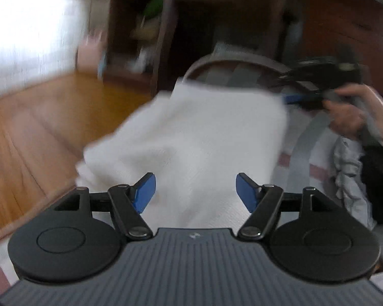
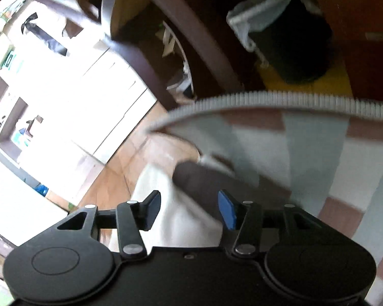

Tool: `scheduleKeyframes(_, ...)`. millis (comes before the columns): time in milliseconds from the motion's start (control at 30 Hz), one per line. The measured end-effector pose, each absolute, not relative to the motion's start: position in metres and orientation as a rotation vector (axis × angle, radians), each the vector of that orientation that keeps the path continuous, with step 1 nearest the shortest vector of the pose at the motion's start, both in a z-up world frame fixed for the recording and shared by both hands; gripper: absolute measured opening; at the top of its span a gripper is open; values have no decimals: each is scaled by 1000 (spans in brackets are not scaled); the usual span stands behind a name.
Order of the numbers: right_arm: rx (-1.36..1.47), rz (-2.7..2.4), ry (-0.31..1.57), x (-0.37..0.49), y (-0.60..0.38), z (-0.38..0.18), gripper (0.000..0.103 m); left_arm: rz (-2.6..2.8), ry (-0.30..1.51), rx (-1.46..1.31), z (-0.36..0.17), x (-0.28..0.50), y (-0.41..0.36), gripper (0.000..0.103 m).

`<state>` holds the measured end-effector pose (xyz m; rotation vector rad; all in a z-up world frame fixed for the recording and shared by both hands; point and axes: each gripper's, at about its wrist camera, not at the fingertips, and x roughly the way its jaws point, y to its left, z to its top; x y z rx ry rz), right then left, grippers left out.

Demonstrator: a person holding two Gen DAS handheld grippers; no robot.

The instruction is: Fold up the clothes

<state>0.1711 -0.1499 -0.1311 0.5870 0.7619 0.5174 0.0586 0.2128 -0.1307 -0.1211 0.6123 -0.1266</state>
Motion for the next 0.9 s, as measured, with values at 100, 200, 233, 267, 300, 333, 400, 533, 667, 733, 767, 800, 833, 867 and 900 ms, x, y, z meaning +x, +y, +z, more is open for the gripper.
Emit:
scheduleKeyframes(100, 613, 479, 755, 155, -155, -143, 67, -63, 682, -176, -140, 70, 222, 69)
scheduleKeyframes(200, 701, 508, 803, 157, -153, -149, 76, -5, 679, -281, -147, 63, 240, 70)
scheduleKeyframes(233, 723, 534, 826, 157, -152, -151, 81, 11, 678, -322, -150, 61, 248, 71)
scheduleKeyframes(267, 744, 560, 848, 156, -152, -152, 83, 24, 678, -367, -154, 61, 258, 72)
scheduleKeyframes(300, 756, 580, 869, 156, -149, -155, 83, 36, 680, -412, -157, 62, 267, 72)
scheduleKeyframes(333, 736, 576, 884, 156, -142, -158, 84, 51, 678, -463, -162, 64, 279, 72)
scheduleKeyframes(400, 666, 542, 869, 164, -123, -160, 84, 82, 664, -560, -170, 71, 300, 73)
scheduleKeyframes(533, 536, 584, 810, 179, -93, -139, 21, -40, 640, -636, -178, 104, 323, 68)
scheduleKeyframes(667, 519, 531, 573, 172, -101, -89, 19, -67, 543, -493, -149, 124, 305, 67)
scheduleKeyframes(733, 539, 413, 560, 176, -118, -92, 20, -62, 585, -348, -138, 140, 283, 68)
scheduleKeyframes(767, 560, 344, 637, 184, -127, -107, 21, -51, 631, -292, -139, 149, 272, 69)
scheduleKeyframes(800, 562, 314, 693, 188, -131, -124, 21, -35, 681, -255, -142, 157, 264, 69)
scheduleKeyframes(833, 565, 285, 748, 192, -136, -141, 25, -22, 723, -241, -146, 162, 258, 69)
scheduleKeyframes(867, 567, 255, 803, 196, -140, -158, 34, -11, 758, -249, -151, 165, 255, 67)
scheduleKeyframes(900, 573, 231, 839, 198, -144, -171, 40, -14, 775, -271, -154, 166, 253, 67)
